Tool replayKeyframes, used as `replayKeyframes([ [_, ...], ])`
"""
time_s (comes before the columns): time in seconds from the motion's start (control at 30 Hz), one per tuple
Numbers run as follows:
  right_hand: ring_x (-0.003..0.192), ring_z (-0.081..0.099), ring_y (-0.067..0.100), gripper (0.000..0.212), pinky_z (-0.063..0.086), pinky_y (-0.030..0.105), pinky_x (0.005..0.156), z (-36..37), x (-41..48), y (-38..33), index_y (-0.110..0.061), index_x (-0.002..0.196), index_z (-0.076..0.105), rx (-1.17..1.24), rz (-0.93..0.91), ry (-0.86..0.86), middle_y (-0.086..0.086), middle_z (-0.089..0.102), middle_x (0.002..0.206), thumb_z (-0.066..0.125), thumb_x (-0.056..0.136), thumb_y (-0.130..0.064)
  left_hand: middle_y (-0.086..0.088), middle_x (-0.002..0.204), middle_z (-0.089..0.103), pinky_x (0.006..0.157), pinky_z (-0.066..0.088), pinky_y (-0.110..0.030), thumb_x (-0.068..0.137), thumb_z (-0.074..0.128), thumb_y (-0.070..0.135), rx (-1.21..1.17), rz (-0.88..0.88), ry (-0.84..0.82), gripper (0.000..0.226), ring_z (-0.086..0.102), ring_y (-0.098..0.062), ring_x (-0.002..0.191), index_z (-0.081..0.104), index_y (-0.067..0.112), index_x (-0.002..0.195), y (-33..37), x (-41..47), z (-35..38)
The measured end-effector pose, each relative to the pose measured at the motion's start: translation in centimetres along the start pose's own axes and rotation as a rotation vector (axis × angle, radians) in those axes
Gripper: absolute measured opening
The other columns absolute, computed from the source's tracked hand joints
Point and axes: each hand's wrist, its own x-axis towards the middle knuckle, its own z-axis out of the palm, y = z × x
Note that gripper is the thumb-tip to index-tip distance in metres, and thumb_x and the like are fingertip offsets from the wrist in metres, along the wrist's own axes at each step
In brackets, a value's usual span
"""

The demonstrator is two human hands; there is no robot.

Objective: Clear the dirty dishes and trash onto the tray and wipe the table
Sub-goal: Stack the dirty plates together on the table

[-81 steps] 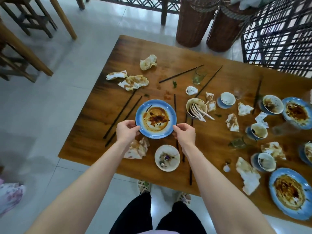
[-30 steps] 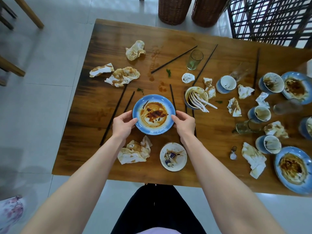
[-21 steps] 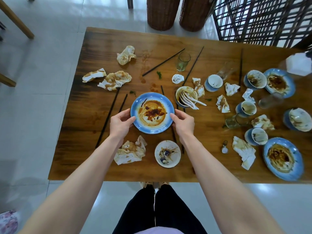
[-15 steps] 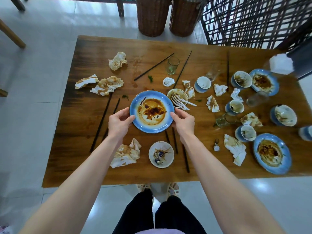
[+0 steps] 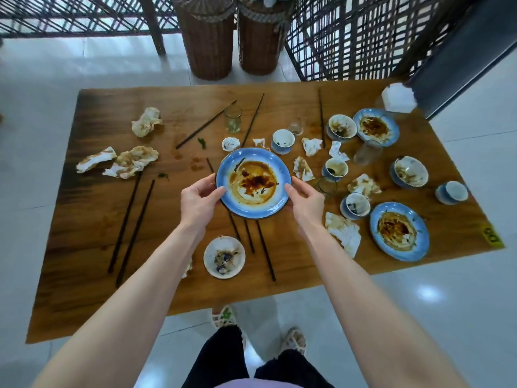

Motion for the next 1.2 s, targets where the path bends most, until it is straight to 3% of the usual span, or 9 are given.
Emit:
replayKeyframes([
  [0.27, 0.107, 0.063, 0.020, 0.037, 0.053, 0.043, 0.094, -10.1, 0.9, 0.2, -0.012, 0.124, 0.063, 0.051, -0.015, 0.059, 0.002, 0.067, 0.116, 0.069, 0.088, -0.020, 0.004, 0.098, 0.073, 0.080, 0.058, -0.028, 0.087, 0.070, 0.013, -0.013, 0.018, -0.090, 0.032, 0.069, -0.014, 0.095, 0.067, 0.021, 0.117, 0.6, -4.5, 8.8],
  [0.43, 0.106, 0.064, 0.024, 0.038, 0.054, 0.045, 0.092, -17.7, 1.4, 1.3, -0.009, 0.123, 0.063, 0.079, 0.000, 0.126, 0.008, 0.068, 0.116, 0.070, 0.087, -0.018, 0.001, 0.105, 0.070, 0.084, 0.057, -0.030, 0.086, 0.070, 0.014, 0.027, 0.009, -0.120, 0.042, 0.066, -0.015, 0.099, 0.061, 0.013, 0.127, 0.2, -8.4, 15.5],
  [0.67, 0.105, 0.064, 0.021, 0.036, 0.054, 0.044, 0.092, -27.0, 2.4, 2.9, -0.009, 0.122, 0.064, 0.015, 0.018, 0.202, 0.005, 0.068, 0.115, 0.069, 0.088, -0.019, 0.005, 0.100, 0.071, 0.079, 0.056, -0.025, 0.086, 0.070, 0.018, 0.059, -0.018, -0.148, 0.038, 0.067, -0.015, 0.096, 0.064, 0.016, 0.123, -1.2, -13.2, 23.7],
  [0.8, 0.101, 0.065, 0.018, 0.031, 0.056, 0.041, 0.090, -29.7, 3.1, 3.2, -0.011, 0.118, 0.067, 0.022, 0.035, 0.229, -0.008, 0.068, 0.098, 0.069, 0.088, -0.018, 0.005, 0.101, 0.071, 0.074, 0.057, -0.020, 0.086, 0.070, 0.017, 0.093, -0.030, -0.175, 0.037, 0.068, -0.012, 0.092, 0.065, 0.017, 0.123, -1.5, -13.9, 26.5],
  [0.93, 0.105, 0.063, 0.021, 0.030, 0.055, 0.043, 0.090, -31.3, 4.3, 3.6, -0.012, 0.118, 0.067, 0.046, 0.077, 0.258, 0.003, 0.069, 0.110, 0.068, 0.088, -0.017, 0.002, 0.103, 0.071, 0.078, 0.058, -0.023, 0.086, 0.069, 0.016, 0.110, -0.039, -0.226, 0.037, 0.068, -0.014, 0.095, 0.065, 0.016, 0.123, -1.5, -13.4, 28.9],
  [1.13, 0.105, 0.063, 0.020, 0.031, 0.056, 0.040, 0.089, -33.4, 6.2, 3.7, -0.012, 0.121, 0.065, 0.018, 0.098, 0.304, 0.003, 0.068, 0.113, 0.066, 0.090, -0.018, 0.003, 0.100, 0.072, 0.075, 0.057, -0.021, 0.086, 0.069, 0.016, 0.137, -0.060, -0.269, 0.033, 0.069, -0.013, 0.093, 0.068, 0.017, 0.119, -2.1, -12.1, 32.3],
  [1.2, 0.104, 0.063, 0.020, 0.032, 0.056, 0.039, 0.089, -33.9, 6.8, 3.8, -0.012, 0.121, 0.065, 0.008, 0.112, 0.313, 0.003, 0.068, 0.114, 0.066, 0.090, -0.018, 0.003, 0.101, 0.072, 0.080, 0.058, -0.026, 0.086, 0.070, 0.017, 0.161, -0.070, -0.262, 0.034, 0.068, -0.014, 0.094, 0.068, 0.017, 0.120, -2.5, -11.7, 33.3],
])
